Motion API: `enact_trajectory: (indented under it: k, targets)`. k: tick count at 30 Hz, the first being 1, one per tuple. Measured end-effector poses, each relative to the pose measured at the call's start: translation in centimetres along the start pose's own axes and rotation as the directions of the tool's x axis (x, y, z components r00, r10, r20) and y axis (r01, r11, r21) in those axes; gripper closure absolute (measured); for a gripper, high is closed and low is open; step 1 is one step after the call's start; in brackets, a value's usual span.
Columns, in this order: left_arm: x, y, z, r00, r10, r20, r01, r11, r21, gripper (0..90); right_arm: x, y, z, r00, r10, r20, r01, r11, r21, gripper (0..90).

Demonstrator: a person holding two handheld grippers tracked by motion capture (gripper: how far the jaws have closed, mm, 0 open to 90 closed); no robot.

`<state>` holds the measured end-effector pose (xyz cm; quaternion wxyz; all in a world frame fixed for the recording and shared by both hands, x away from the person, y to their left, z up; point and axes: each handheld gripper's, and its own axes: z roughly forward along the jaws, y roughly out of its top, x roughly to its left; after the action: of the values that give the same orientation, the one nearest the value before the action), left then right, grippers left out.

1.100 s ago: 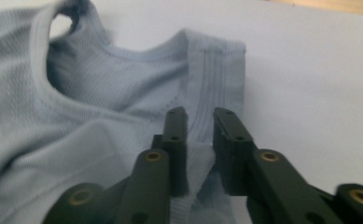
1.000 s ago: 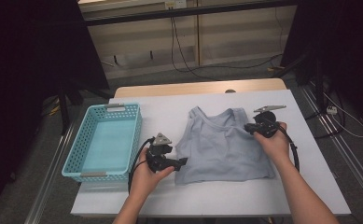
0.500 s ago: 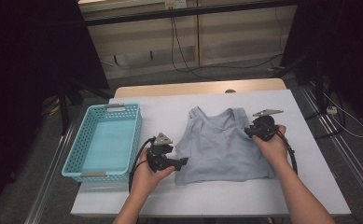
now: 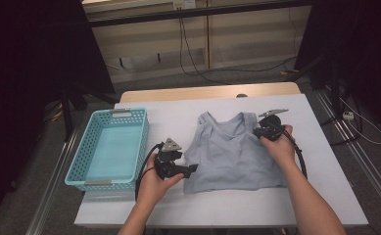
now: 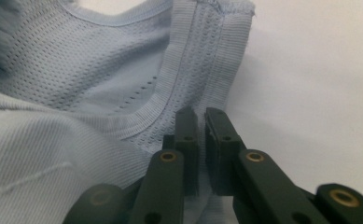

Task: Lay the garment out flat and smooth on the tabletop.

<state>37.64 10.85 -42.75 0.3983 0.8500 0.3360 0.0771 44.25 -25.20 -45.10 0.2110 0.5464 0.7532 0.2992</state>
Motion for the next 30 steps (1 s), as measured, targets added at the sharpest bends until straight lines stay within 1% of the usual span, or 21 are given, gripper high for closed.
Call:
enact_trajectory:
  k: [3, 5, 10, 12, 13, 17, 19, 20, 21, 22, 24, 26, 29, 30]
  targets:
    - [0.1, 0.0, -0.1, 1.0, 0.0, 0.0, 0.0, 1.0, -0.002, 23.5, 0.0, 0.5, -0.2, 0.9999, 0.014, -0.004, -0.014, 0.999, -0.034, 86.1]
    - [0.1, 0.0, -0.2, 1.0, -0.003, -0.003, 0.003, 1.0, -0.003, 23.6, -0.1, 0.9, -0.5, 0.9992, 0.036, -0.018, -0.037, 0.996, -0.08, 86.2]
    - [0.3, 0.0, -0.2, 1.0, -0.005, -0.002, 0.005, 1.0, -0.005, 23.5, -0.4, 2.2, -1.0, 0.9981, 0.053, -0.032, -0.057, 0.991, -0.122, 86.2]
    - [0.2, -0.1, -0.2, 1.0, -0.003, -0.001, 0.003, 1.0, 0.0, 23.5, -0.4, 2.7, -1.0, 0.996, 0.076, -0.048, -0.082, 0.987, -0.14, 86.2]
    - [0.2, -0.1, -0.2, 1.0, 0.0, -0.001, 0.0, 1.0, 0.0, 23.6, -0.5, 2.8, -0.9, 0.9956, 0.08, -0.048, -0.086, 0.985, -0.149, 86.2]
    - [0.2, -0.1, -0.1, 1.0, -0.002, 0.001, 0.002, 1.0, 0.001, 23.5, -0.5, 3.2, -0.3, 0.9977, 0.067, -0.01, -0.068, 0.989, -0.129, 86.2]
    - [0.2, -0.1, -0.1, 1.0, -0.002, 0.002, 0.002, 1.0, 0.002, 23.5, -0.6, 3.2, 0.1, 0.9964, 0.085, -0.005, -0.085, 0.988, -0.129, 86.2]
    - [0.2, -0.1, -0.1, 1.0, -0.008, 0.003, 0.008, 1.0, 0.002, 23.5, -0.6, 3.2, 0.3, 0.9956, 0.093, -0.01, -0.093, 0.987, -0.131, 86.2]
    - [0.3, -0.1, -0.1, 1.0, -0.002, 0.001, 0.002, 1.0, 0.001, 23.5, -0.6, 3.2, 0.5, 0.9948, 0.1, -0.016, -0.101, 0.986, -0.129, 86.1]
    - [0.3, -0.1, -0.2, 1.0, -0.004, 0.0, 0.004, 1.0, 0.0, 23.6, -0.5, 3.3, 0.7, 0.9949, 0.1, -0.016, -0.101, 0.987, -0.123, 86.1]
    - [0.4, -0.1, -0.2, 1.0, -0.003, -0.006, 0.003, 1.0, -0.003, 23.5, -0.3, 3.3, 1.1, 0.997, 0.078, 0.002, -0.077, 0.991, -0.112, 86.0]
    - [0.4, -0.1, -0.3, 0.9999, -0.014, -0.005, 0.014, 0.9999, -0.007, 23.5, -0.1, 3.2, 1.6, 0.9971, 0.076, 0.004, -0.075, 0.992, -0.098, 85.9]
    - [0.3, -0.2, -0.1, 0.9999, -0.014, 0.0, 0.014, 0.9999, -0.005, 23.5, 0.1, 2.9, 2.2, 0.9982, 0.054, 0.027, -0.052, 0.997, -0.063, 85.7]
    - [0.3, -0.2, -0.1, 0.9999, -0.014, -0.003, 0.014, 0.9999, -0.005, 23.5, 0.2, 2.9, 2.4, 0.9982, 0.051, 0.029, -0.049, 0.997, -0.06, 85.5]
